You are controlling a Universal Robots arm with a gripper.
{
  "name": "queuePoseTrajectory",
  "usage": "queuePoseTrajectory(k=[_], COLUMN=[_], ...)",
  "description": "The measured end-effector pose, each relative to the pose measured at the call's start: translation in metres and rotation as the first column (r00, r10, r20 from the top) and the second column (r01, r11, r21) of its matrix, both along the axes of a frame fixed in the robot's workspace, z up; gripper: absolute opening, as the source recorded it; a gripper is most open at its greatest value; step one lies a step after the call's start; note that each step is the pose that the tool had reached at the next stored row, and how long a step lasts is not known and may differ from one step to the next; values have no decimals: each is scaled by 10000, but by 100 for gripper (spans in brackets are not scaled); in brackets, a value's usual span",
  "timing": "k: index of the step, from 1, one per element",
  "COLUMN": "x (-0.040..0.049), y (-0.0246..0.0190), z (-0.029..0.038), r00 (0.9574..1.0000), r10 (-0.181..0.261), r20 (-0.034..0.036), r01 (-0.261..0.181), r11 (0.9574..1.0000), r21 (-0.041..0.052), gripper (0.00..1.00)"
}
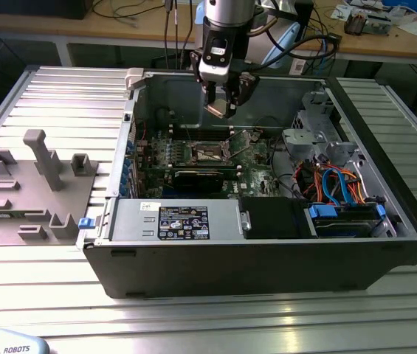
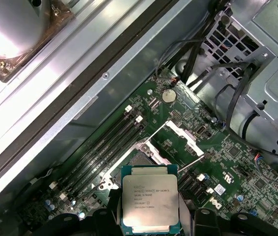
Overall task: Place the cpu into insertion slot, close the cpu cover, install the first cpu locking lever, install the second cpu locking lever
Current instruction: 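Place the cpu into insertion slot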
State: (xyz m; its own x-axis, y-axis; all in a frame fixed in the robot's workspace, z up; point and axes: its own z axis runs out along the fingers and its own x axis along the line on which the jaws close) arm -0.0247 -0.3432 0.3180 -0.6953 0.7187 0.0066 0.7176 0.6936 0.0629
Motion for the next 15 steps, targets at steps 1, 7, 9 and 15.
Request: queuePoseTrajectory(k=[1,7,9,15], x=[0,0,0,0], y=[0,0,0,0], z=[0,0,0,-1], r00=[10000,9999,9998,9995], r10=[-17,-145,-176,-323], r20=[0,0,0,0], r01=[17,145,176,323], r11=[10000,9999,9998,9995], r21=[0,0,0,0], gripper=[54,54,54,54])
